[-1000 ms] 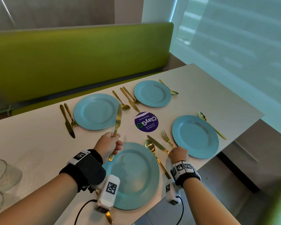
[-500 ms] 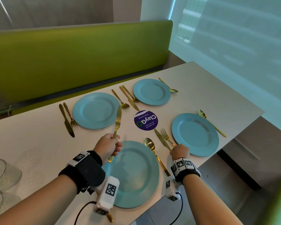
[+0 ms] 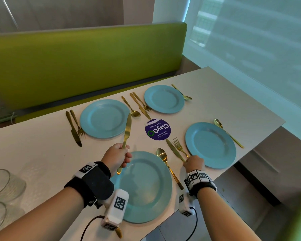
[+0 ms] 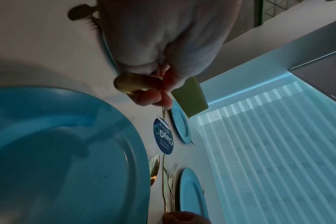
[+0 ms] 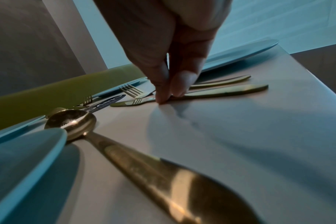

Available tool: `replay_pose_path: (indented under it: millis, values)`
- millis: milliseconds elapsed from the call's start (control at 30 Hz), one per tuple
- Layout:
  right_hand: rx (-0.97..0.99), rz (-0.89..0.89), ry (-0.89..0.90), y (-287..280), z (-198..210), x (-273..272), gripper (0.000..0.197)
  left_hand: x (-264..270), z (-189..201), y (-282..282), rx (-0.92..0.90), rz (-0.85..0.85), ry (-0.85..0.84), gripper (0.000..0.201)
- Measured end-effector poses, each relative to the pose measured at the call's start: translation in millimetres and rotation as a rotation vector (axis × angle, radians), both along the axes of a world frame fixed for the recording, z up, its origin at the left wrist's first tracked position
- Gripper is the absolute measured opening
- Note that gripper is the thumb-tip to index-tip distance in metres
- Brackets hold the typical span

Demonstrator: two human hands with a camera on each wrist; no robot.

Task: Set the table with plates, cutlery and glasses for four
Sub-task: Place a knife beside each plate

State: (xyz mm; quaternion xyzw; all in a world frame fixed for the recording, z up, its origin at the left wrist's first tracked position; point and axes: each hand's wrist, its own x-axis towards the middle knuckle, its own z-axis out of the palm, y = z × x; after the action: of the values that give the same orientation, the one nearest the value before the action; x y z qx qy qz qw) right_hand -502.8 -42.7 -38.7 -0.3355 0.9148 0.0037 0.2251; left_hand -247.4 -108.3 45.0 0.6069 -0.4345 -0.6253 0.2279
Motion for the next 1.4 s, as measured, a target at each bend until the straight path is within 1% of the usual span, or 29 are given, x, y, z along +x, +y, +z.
replay_pose_path:
  millis: [100, 200, 300, 367, 400, 467, 500, 567, 667, 733, 800, 933, 1033, 1167, 1300, 1400]
  values:
    - [-0.043, -0.010, -0.020, 2, 9, 2, 0.026, 1, -1, 0, -0.001, -0.001, 0.006, 0.015]
    - [-0.128, -0.037, -0.046, 2, 24, 9, 0.024, 3, 1, 1, 0.007, -0.007, 0.017, 0.016]
    - [-0.273, -0.015, -0.132, 0, 54, 34, 0.022, 6, 10, 6, 0.025, 0.000, 0.071, 0.021]
    - [-0.358, 0.086, -0.219, 1, 79, 61, 0.022, 8, 19, 12, 0.023, -0.012, 0.110, 0.022]
    - [-0.413, 0.123, -0.295, 1, 90, 76, 0.021, 9, 24, 16, 0.013, -0.033, 0.123, 0.022]
    - [-0.494, 0.150, -0.485, 2, 111, 104, 0.020, 12, 34, 25, -0.018, -0.087, 0.138, 0.020]
    - [-0.506, 0.164, -0.545, 3, 119, 117, 0.020, 14, 39, 30, -0.029, -0.108, 0.146, 0.020]
    - [-0.543, 0.198, -0.607, 5, 129, 138, 0.019, 19, 45, 40, -0.048, -0.135, 0.161, 0.021]
    - [-0.569, 0.198, -0.648, 14, 137, 160, 0.020, 32, 53, 57, -0.065, -0.193, 0.176, 0.016]
    - [-0.557, 0.191, -0.640, 22, 135, 169, 0.023, 43, 56, 69, -0.078, -0.241, 0.177, 0.017]
    - [-0.535, 0.191, -0.685, 29, 135, 176, 0.024, 54, 59, 79, -0.085, -0.267, 0.163, 0.018]
    - [-0.505, 0.189, -0.978, 36, 137, 189, 0.024, 69, 68, 88, -0.103, -0.319, 0.147, 0.023]
    - [-0.525, 0.226, -1.125, 34, 140, 192, 0.021, 73, 74, 89, -0.127, -0.282, 0.152, 0.027]
    - [-0.548, 0.209, -1.293, 33, 145, 190, 0.019, 74, 79, 93, -0.136, -0.229, 0.196, 0.026]
    - [-0.566, 0.201, -1.336, 33, 145, 187, 0.014, 76, 80, 99, -0.099, -0.187, 0.212, 0.027]
    - [-0.603, 0.133, -1.249, 28, 146, 187, 0.014, 83, 74, 95, -0.090, -0.096, 0.097, 0.031]
